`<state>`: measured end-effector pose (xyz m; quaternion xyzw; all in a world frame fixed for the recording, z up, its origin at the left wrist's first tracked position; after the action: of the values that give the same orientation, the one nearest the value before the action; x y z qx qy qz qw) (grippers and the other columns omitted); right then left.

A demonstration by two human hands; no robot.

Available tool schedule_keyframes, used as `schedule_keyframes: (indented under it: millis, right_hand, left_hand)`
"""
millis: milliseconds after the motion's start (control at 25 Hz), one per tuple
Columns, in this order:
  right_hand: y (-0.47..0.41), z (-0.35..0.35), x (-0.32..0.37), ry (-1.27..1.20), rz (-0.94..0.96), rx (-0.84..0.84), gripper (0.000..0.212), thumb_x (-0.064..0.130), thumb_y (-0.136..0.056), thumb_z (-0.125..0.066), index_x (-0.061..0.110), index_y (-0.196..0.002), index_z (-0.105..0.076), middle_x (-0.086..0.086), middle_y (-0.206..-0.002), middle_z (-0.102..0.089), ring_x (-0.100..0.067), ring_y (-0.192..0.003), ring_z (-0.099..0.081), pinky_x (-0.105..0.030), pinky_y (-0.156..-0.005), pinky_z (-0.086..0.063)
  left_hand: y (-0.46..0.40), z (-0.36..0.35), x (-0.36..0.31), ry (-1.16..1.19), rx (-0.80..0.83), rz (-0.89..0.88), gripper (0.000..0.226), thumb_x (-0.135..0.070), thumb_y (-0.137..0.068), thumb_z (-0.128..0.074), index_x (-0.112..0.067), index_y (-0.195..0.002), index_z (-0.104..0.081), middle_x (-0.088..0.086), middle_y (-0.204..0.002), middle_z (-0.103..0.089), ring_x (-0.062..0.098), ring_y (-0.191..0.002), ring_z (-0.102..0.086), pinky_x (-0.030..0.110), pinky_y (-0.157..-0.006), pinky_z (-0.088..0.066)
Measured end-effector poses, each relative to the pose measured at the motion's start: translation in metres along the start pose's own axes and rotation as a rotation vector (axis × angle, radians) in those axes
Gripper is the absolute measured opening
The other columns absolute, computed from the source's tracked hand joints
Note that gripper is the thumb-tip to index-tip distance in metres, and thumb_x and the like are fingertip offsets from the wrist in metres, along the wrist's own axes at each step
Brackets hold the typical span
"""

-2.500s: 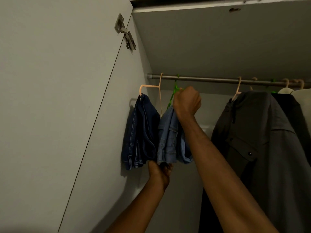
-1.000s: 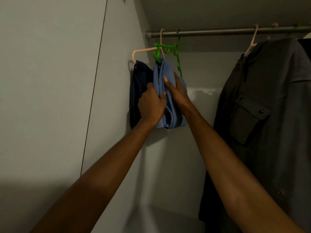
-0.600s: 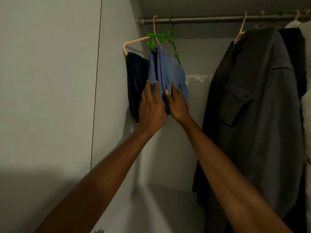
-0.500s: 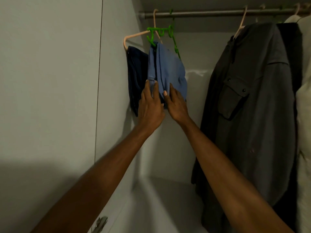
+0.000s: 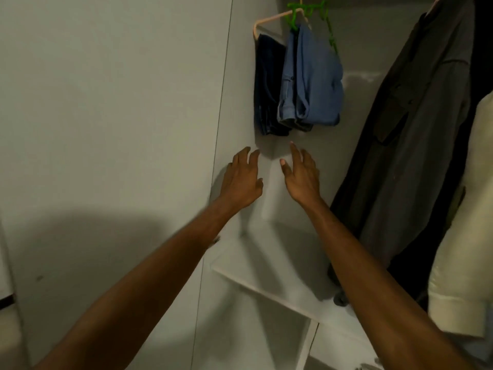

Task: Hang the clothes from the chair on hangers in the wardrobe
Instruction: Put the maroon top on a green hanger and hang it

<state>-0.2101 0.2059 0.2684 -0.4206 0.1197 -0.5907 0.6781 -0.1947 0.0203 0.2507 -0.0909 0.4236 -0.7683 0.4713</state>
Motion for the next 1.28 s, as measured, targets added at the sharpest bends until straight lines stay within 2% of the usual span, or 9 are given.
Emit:
schedule_keyframes:
  millis: [120,280,480,640,840,1000,1120,1280]
  right_hand:
    - [0.087,-0.031,0.022,0.094,0.027,0.089,0.062,0.052,-0.106,-0.034,0.028,-0.162,-0.020,-0.017,-0.166,-0.021,-0.035,-0.150,-0.022,-0.053,-0.120,-0.020]
    - [0.193,-0.079,0.049,0.130,0.079,0.169,0.063,0.051,-0.106,-0.037,0.022,-0.160,-0.025,-0.020,-0.163,-0.025,-0.039,-0.147,-0.028,-0.057,-0.115,-0.031]
    - [0.325,-0.131,0.109,0.058,0.071,0.354,0.069,0.054,-0.105,-0.034,0.024,-0.163,-0.013,-0.017,-0.167,-0.016,-0.037,-0.152,-0.017,-0.056,-0.119,-0.025]
    - [0.412,-0.161,0.155,0.048,0.098,0.413,0.069,0.055,-0.104,-0.031,0.023,-0.163,-0.013,-0.016,-0.167,-0.017,-0.035,-0.152,-0.018,-0.055,-0.117,-0.030]
    - [0.489,-0.192,0.258,-0.010,0.183,0.492,0.067,0.056,-0.104,-0.025,0.020,-0.161,-0.022,-0.015,-0.166,-0.019,-0.035,-0.152,-0.021,-0.054,-0.116,-0.030]
    - [0.538,-0.218,0.343,-0.072,0.236,0.528,0.063,0.051,-0.105,-0.033,0.015,-0.156,-0.033,-0.017,-0.162,-0.028,-0.035,-0.149,-0.027,-0.052,-0.113,-0.032]
    - [0.565,-0.241,0.400,-0.142,0.254,0.591,0.062,0.052,-0.104,-0.035,0.017,-0.155,-0.036,-0.015,-0.161,-0.030,-0.034,-0.148,-0.029,-0.051,-0.112,-0.034]
    - [0.582,-0.271,0.454,-0.154,0.299,0.647,0.061,0.051,-0.104,-0.038,0.018,-0.155,-0.034,-0.016,-0.161,-0.030,-0.034,-0.148,-0.029,-0.053,-0.113,-0.035]
  left_hand:
    - [0.082,0.016,0.012,-0.051,0.033,0.079,0.079,-0.027,-0.092,-0.067,-0.012,-0.158,-0.027,0.017,-0.164,-0.025,0.034,-0.148,-0.031,0.052,-0.116,-0.037]
    - [0.187,0.034,0.036,-0.095,0.133,0.161,0.080,-0.022,-0.088,-0.071,-0.009,-0.156,-0.031,0.020,-0.161,-0.030,0.036,-0.147,-0.032,0.053,-0.115,-0.038]
    - [0.324,0.060,0.069,-0.132,0.182,0.304,0.076,-0.023,-0.087,-0.069,-0.008,-0.154,-0.035,0.019,-0.159,-0.035,0.035,-0.148,-0.031,0.051,-0.118,-0.033]
    - [0.418,0.085,0.104,-0.133,0.225,0.391,0.077,-0.017,-0.086,-0.068,-0.009,-0.154,-0.034,0.017,-0.159,-0.034,0.034,-0.147,-0.032,0.049,-0.117,-0.035]
    - [0.511,0.155,0.172,-0.184,0.248,0.549,0.079,-0.014,-0.086,-0.067,-0.012,-0.155,-0.029,0.013,-0.160,-0.030,0.029,-0.149,-0.026,0.046,-0.120,-0.032]
    - [0.577,0.212,0.221,-0.214,0.290,0.651,0.080,-0.008,-0.085,-0.064,-0.014,-0.156,-0.026,0.013,-0.162,-0.026,0.029,-0.151,-0.023,0.046,-0.121,-0.030]
    - [0.622,0.255,0.256,-0.236,0.272,0.741,0.077,-0.004,-0.085,-0.062,-0.014,-0.154,-0.031,0.011,-0.158,-0.032,0.027,-0.146,-0.030,0.041,-0.115,-0.032]
    - [0.666,0.302,0.306,-0.264,0.259,0.859,0.072,-0.004,-0.086,-0.060,-0.018,-0.152,-0.034,0.011,-0.159,-0.030,0.030,-0.145,-0.030,0.046,-0.116,-0.032]
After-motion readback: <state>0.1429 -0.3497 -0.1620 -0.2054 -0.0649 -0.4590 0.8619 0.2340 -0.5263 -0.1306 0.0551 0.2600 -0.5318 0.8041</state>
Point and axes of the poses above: each hand's wrist, its own y-axis away from the middle knuckle, its own z-axis out of the back of the hand, x = y × z, the point moved 2 cm from there along -y, towards the middle knuckle
